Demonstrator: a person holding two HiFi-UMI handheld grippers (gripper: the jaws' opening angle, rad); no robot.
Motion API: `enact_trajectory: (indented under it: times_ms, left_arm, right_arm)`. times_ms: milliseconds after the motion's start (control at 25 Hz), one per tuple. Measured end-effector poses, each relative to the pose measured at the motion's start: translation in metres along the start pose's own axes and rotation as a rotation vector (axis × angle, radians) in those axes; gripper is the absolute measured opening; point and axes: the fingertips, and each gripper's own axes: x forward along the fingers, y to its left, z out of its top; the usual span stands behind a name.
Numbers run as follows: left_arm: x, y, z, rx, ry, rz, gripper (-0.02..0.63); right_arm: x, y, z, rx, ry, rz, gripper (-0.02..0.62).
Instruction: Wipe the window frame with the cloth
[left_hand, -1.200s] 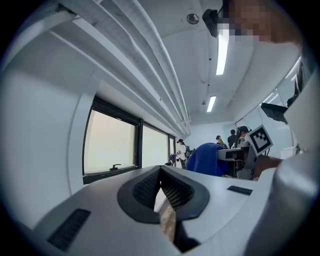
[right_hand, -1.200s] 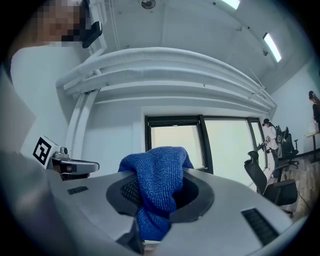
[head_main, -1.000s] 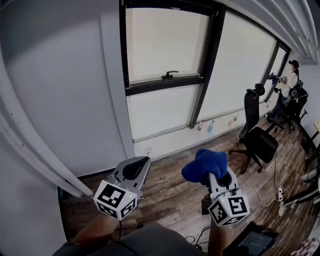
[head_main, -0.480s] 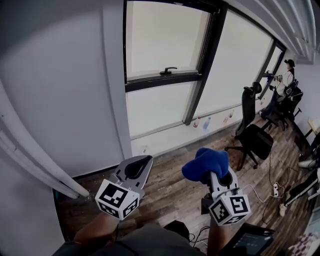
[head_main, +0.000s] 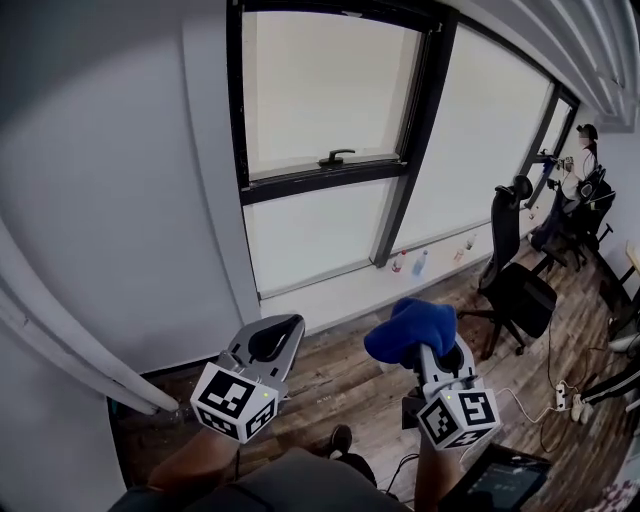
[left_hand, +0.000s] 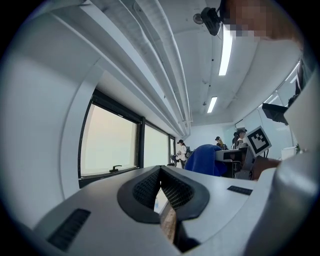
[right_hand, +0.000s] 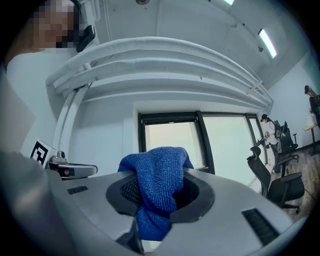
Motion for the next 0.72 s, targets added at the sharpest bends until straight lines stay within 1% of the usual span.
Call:
enact_trajectory:
  times_ms: [200, 560, 720]
  left_arm:
    - [0.056, 0.015, 0.008, 0.013, 0.002, 0.033, 0.008]
    - [0.162, 0.026, 0.015, 0.02, 0.012, 0.09, 0.008]
    - [0.199, 0.029, 0.014, 0.026, 0.025, 0.104, 0.008]
  right_arm:
    - [0.045, -0.041, 0.01, -0.001, -0.015, 0.028, 0.12]
    - [0.114, -0.125, 0.01, 0.01, 0.014, 0.087, 0.12]
    - [0.14, -0.158, 0.016, -0.012, 0.005, 0.101, 0.12]
